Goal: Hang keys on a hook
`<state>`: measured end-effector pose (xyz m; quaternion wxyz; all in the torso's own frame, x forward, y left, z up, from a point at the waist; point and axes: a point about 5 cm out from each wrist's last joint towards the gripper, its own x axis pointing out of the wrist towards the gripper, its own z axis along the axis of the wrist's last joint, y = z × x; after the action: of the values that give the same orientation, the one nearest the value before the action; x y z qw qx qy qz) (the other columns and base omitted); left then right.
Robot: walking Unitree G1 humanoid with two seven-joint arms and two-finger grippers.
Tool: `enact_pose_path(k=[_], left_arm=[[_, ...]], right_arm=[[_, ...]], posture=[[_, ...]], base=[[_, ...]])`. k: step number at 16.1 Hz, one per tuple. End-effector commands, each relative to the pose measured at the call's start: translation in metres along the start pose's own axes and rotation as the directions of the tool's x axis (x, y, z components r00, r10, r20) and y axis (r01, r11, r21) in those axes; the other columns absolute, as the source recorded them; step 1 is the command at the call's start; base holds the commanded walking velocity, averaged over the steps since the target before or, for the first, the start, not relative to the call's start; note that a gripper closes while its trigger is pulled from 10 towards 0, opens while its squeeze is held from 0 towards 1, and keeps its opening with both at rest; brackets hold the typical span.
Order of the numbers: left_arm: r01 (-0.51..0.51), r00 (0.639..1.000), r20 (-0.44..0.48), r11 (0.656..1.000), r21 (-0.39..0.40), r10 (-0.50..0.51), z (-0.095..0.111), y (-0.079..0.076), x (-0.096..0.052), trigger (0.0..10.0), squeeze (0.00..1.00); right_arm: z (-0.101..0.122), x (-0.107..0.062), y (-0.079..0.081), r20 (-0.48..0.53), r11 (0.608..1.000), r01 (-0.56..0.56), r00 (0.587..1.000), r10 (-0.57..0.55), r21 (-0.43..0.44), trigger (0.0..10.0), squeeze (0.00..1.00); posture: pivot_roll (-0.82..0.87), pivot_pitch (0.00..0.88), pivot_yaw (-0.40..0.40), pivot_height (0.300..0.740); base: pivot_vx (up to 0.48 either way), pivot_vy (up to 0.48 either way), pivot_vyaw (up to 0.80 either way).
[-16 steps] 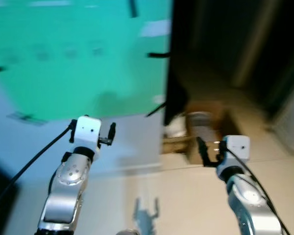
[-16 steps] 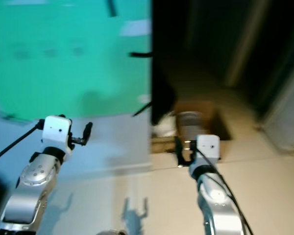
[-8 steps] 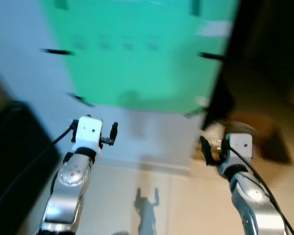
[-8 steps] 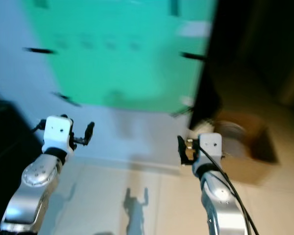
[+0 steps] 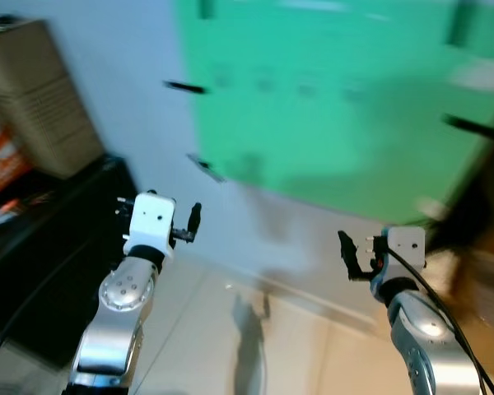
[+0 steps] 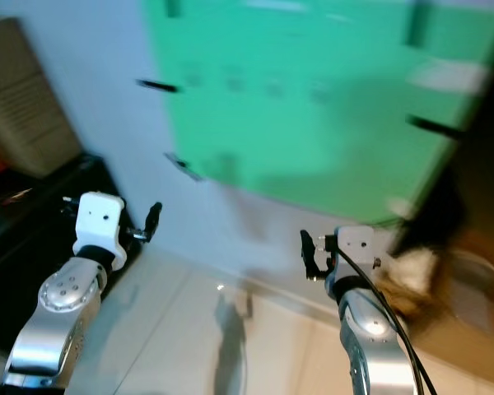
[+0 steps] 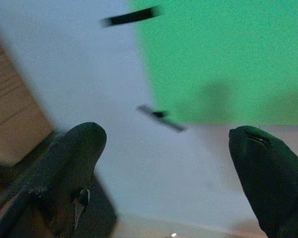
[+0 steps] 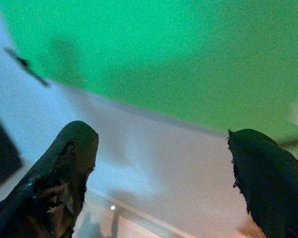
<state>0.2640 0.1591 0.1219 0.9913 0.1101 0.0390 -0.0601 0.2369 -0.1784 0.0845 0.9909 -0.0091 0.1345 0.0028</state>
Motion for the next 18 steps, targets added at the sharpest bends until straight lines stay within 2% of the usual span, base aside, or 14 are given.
enact_pose_path(k=[1,10,18], left_arm=[[-0.029,1.0,-0.008,1.0,0.011,0.029,-0.0014,0.0098,-0.0015,10.0,0.0],[-0.033,0.999,-0.004,0.999,0.007,0.033,-0.0005,0.0104,-0.001,10.0,0.0],[-0.026,1.0,0.005,1.0,0.007,0.026,0.0004,0.0096,-0.0004,10.0,0.0]], right_arm=[[0.0046,0.0023,0.0088,0.015,1.0,-0.029,0.999,0.028,0.006,10.0,1.0],[0.0049,0.0043,0.0079,0.022,1.0,-0.014,1.0,0.014,-0.012,10.0,1.0],[0.005,0.0062,-0.0008,0.032,0.996,0.073,0.997,-0.071,-0.05,10.0,1.0]], posture=[[-0.03,0.0,0.024,0.74],[-0.02,0.0,0.023,0.74],[-0.03,0.0,0.02,0.74]], base=[[0.274,0.0,0.8],[0.272,0.0,0.78],[0.281,0.0,0.0]])
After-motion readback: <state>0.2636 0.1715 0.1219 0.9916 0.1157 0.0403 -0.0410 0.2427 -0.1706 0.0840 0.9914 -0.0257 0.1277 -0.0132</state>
